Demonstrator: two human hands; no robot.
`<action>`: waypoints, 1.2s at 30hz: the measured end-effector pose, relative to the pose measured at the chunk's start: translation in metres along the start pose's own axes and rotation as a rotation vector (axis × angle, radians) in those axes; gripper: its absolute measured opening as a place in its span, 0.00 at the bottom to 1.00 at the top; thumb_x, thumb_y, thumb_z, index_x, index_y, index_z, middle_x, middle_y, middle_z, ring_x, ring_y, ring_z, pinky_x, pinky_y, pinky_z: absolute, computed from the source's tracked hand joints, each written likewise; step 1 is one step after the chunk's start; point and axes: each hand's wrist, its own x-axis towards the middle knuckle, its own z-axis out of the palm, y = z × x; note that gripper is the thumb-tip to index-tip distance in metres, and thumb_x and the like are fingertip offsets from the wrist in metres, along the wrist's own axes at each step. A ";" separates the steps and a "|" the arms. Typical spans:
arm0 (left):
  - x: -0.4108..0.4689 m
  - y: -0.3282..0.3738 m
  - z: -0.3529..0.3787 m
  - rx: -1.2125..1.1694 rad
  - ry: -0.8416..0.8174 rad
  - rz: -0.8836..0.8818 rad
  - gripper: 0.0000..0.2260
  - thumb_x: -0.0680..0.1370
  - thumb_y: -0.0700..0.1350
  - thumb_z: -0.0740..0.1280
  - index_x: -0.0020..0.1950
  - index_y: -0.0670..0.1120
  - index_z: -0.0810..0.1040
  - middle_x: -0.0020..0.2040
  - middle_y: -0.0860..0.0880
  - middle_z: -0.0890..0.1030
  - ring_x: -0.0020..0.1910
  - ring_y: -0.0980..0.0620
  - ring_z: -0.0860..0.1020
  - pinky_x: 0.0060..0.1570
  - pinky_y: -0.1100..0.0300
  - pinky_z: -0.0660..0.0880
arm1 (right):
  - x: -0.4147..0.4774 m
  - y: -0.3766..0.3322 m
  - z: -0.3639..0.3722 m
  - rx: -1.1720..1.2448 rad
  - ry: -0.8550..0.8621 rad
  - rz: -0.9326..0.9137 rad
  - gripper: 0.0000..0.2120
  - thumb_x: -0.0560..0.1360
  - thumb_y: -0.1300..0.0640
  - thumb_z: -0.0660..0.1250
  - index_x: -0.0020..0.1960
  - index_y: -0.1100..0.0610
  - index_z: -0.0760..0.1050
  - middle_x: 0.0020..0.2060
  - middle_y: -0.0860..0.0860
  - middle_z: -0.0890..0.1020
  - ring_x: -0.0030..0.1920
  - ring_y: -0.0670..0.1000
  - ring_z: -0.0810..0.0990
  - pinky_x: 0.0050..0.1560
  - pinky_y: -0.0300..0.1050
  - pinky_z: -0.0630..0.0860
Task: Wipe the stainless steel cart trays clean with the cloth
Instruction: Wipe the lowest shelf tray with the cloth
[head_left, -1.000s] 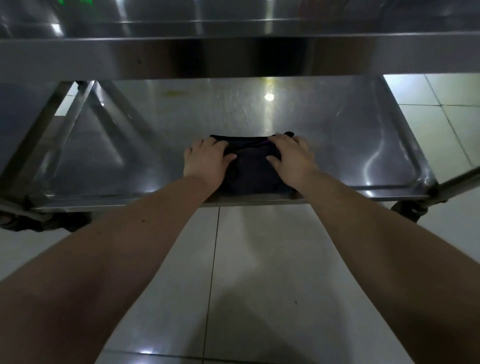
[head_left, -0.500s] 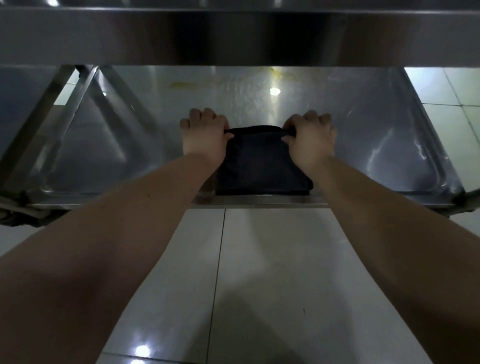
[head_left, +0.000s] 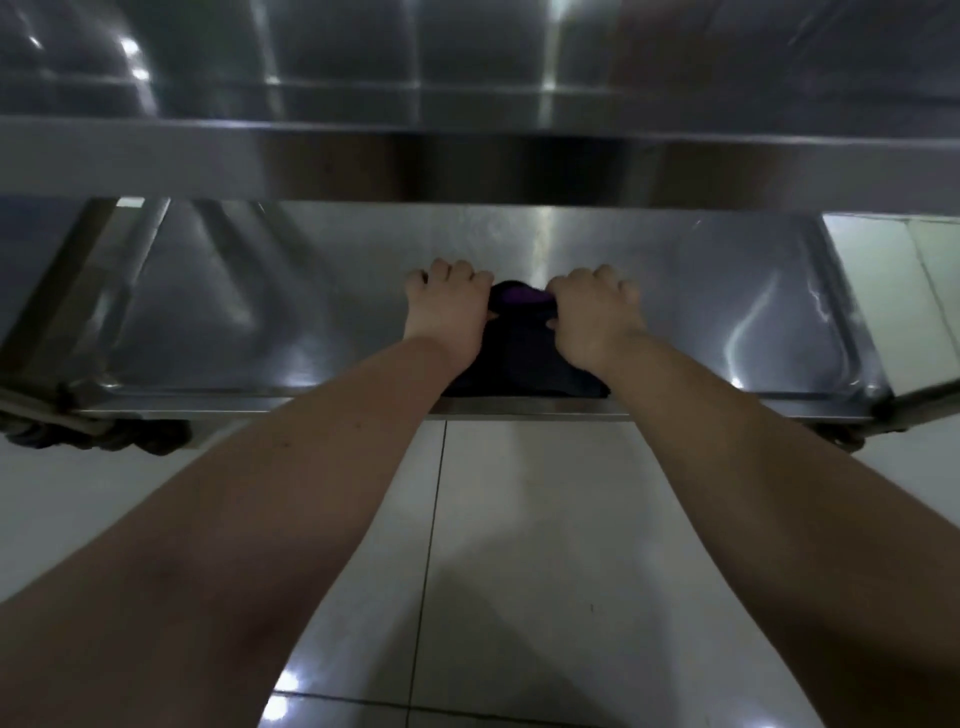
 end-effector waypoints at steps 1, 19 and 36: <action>-0.003 0.002 -0.009 0.072 -0.031 0.016 0.15 0.81 0.51 0.60 0.66 0.47 0.73 0.64 0.43 0.72 0.64 0.41 0.67 0.67 0.44 0.60 | -0.008 -0.001 -0.006 -0.018 -0.004 -0.015 0.08 0.76 0.60 0.62 0.55 0.56 0.74 0.52 0.55 0.74 0.57 0.59 0.69 0.54 0.52 0.62; -0.194 0.050 -0.212 -0.070 0.015 0.515 0.06 0.72 0.39 0.70 0.48 0.43 0.80 0.42 0.45 0.78 0.45 0.41 0.76 0.56 0.50 0.65 | -0.255 -0.008 -0.189 0.133 -0.109 -0.098 0.13 0.69 0.66 0.71 0.52 0.62 0.76 0.45 0.58 0.78 0.44 0.62 0.77 0.42 0.49 0.67; -0.220 0.066 -0.717 -0.516 0.129 0.561 0.12 0.76 0.42 0.69 0.60 0.48 0.80 0.52 0.47 0.80 0.54 0.42 0.74 0.55 0.49 0.67 | -0.378 -0.084 -0.674 0.353 0.366 0.270 0.12 0.70 0.68 0.70 0.53 0.62 0.80 0.45 0.59 0.78 0.48 0.62 0.75 0.48 0.55 0.73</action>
